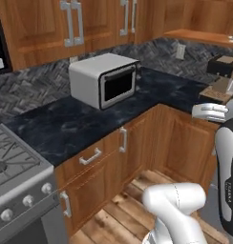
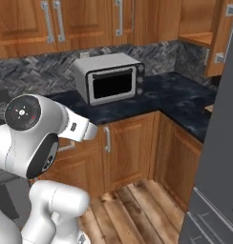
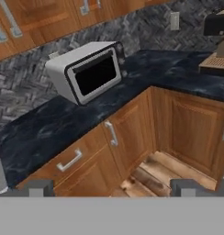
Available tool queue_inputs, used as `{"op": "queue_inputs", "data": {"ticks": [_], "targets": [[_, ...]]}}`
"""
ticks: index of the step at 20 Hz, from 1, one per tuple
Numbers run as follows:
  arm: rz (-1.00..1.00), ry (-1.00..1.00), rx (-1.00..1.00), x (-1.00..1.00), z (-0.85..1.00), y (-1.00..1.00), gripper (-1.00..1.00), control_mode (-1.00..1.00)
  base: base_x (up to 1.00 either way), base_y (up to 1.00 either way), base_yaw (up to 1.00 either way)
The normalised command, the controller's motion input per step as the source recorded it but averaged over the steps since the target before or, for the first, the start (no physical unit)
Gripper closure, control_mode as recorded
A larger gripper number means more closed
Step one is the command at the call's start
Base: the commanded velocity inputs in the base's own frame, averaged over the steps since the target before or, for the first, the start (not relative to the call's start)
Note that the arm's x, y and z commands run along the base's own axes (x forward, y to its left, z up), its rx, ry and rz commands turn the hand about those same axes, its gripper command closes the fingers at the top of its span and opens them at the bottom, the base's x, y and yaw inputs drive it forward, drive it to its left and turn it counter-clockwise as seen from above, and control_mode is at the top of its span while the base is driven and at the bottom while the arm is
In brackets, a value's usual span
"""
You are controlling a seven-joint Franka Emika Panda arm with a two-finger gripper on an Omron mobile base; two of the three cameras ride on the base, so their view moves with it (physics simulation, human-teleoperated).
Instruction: Get the candle and the wine from the cabinet and move them to the dining counter.
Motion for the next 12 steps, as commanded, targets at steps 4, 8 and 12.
{"op": "queue_inputs", "data": {"ticks": [4, 8, 12], "targets": [[0.0, 0.0, 0.0, 0.0, 0.0, 0.0, -1.0, 1.0, 0.9, 0.0, -0.33], [0.0, 0.0, 0.0, 0.0, 0.0, 0.0, -1.0, 1.0, 0.86, 0.0, -0.33], [0.0, 0.0, 0.0, 0.0, 0.0, 0.0, -1.0, 1.0, 0.84, 0.0, -0.34]]}}
